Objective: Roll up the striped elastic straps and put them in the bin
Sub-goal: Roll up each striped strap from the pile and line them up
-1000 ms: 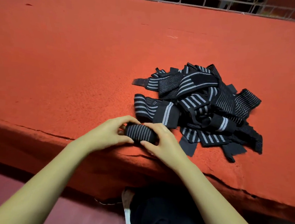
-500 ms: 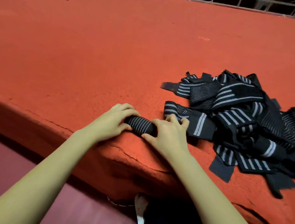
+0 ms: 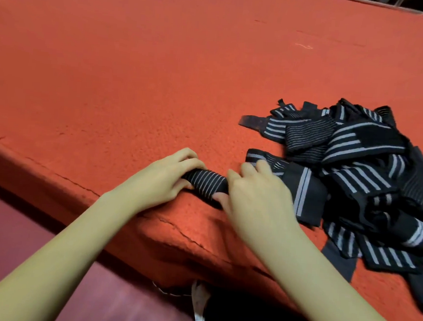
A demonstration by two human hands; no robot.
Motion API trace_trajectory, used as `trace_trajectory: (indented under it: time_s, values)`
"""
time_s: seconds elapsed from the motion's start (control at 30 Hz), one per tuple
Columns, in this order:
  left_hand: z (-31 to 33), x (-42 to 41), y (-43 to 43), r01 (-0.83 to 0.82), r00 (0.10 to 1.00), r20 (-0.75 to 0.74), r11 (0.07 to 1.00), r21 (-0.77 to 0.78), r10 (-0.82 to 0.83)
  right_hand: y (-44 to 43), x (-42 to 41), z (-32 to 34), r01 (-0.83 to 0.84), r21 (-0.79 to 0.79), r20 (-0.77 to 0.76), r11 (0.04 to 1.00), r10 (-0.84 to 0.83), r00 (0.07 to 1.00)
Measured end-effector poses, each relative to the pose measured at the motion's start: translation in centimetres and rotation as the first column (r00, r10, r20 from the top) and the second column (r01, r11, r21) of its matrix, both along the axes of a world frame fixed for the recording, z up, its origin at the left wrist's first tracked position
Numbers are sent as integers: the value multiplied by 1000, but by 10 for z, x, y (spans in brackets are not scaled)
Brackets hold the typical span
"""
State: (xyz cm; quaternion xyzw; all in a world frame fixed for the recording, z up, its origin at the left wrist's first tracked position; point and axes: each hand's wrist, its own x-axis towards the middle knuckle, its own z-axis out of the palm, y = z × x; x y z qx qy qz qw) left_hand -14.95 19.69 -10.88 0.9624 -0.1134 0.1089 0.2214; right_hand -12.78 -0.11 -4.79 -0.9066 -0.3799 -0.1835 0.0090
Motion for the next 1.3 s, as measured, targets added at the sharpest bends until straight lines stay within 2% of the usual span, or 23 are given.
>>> trace_trajectory:
  time_s: [0.1,0.17,0.27,0.37,0.43,0.6,0.67,0.8,1.13,1.3]
  values:
    - [0,2,4,-23,1000,-2,1000,-4,23,6,17,-26,-90,47,-264,995,99,960]
    - [0,3,9,-48,999,-4,999,-9,48,12,29,-41,-71,139,-380,988,119,917]
    - [0,6,20,-88,996,-2,996,-9,88,24,45,-53,6,301,-513,954,157,844]
    - [-2,14,35,-133,991,-1,991,-15,133,36,58,-61,134,489,-644,862,253,722]
    - [-5,23,44,-155,988,-5,987,-51,155,47,66,-67,179,542,-654,821,278,703]
    - [-21,48,63,-232,965,82,960,-159,247,83,85,-78,226,584,-606,779,234,761]
    - [-25,54,65,-270,949,109,939,-213,297,91,90,-80,233,567,-588,790,190,786]
    - [-31,64,70,-312,923,161,925,-218,349,100,102,-82,185,499,-543,846,139,828]
    - [-35,61,68,-366,910,106,898,-246,400,100,106,-87,180,548,-571,817,208,794]
    - [-26,43,61,-416,898,2,852,-317,439,80,94,-80,214,578,-616,787,250,747]
